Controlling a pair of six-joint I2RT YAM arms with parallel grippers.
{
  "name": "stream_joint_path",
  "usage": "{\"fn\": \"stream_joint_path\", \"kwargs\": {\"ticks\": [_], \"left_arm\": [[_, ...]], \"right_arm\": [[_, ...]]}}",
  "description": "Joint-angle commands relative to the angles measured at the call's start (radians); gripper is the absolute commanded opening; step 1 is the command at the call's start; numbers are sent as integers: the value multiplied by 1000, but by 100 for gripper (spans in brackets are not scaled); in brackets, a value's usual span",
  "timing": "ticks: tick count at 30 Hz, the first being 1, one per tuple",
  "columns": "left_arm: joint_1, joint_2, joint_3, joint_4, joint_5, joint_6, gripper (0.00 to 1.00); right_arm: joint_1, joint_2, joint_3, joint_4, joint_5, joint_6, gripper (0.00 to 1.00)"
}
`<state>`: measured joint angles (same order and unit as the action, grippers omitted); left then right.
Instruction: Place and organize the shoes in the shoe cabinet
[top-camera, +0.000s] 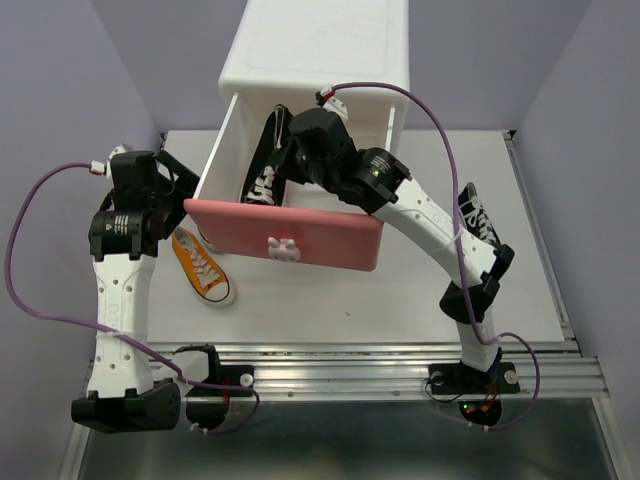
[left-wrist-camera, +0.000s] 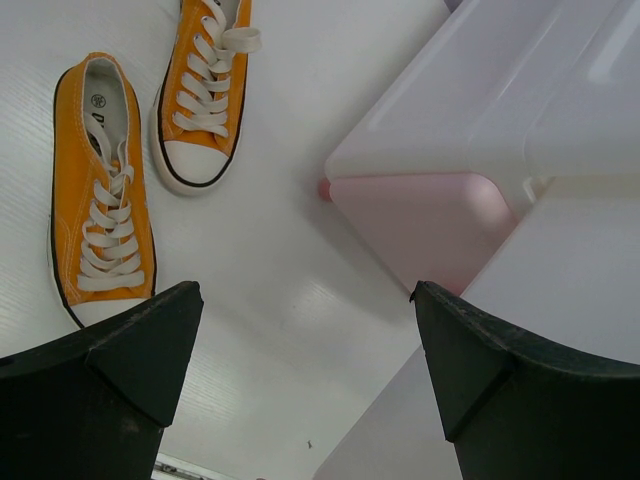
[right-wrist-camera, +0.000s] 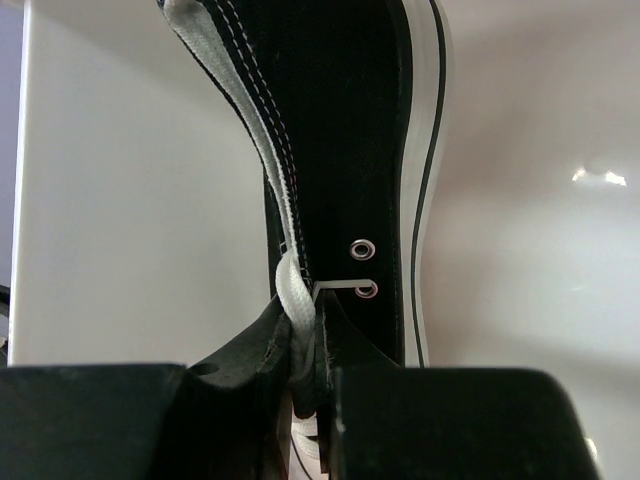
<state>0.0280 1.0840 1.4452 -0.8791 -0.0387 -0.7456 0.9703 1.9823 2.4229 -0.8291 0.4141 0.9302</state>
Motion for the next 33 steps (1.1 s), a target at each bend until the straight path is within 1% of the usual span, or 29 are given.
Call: {"fn": "stream_joint_path", "kwargs": {"ticks": [1, 2, 3, 7, 15, 18, 21, 22, 24, 27, 33], "left_arm": [[6, -18, -5, 29, -18, 3, 99], [6, -16, -3, 29, -18, 3, 99], [7, -16, -3, 29, -18, 5, 99], [7, -16, -3, 31, -15, 6, 99], [6, -18, 1, 29, -13, 11, 99], [6, -19, 1, 28, -13, 12, 99], [7, -24, 1, 26, -10, 14, 99], [7, -24, 0, 26, -10, 14, 99], [7, -24, 0, 28, -9, 14, 99], [7, -21, 3, 28, -7, 14, 99], [7, -12, 17, 38, -6, 17, 99]], "right_arm": [[-18, 12, 48, 119, -6, -13, 13], [-18, 13, 48, 119, -5, -14, 15], [-28, 12, 47, 119, -5, -10, 19], [-28, 9, 42, 127, -8, -1, 31], [-38, 3, 36, 130, -26, 1, 43], [-38, -8, 34, 142, -28, -25, 50], [-38, -37, 16, 174, -23, -59, 66], [-38, -49, -11, 203, -23, -77, 75], [-38, -77, -45, 241, -26, -103, 84], [-38, -125, -80, 304, -17, -163, 100], [-38, -195, -96, 395, -57, -361, 100]]}}
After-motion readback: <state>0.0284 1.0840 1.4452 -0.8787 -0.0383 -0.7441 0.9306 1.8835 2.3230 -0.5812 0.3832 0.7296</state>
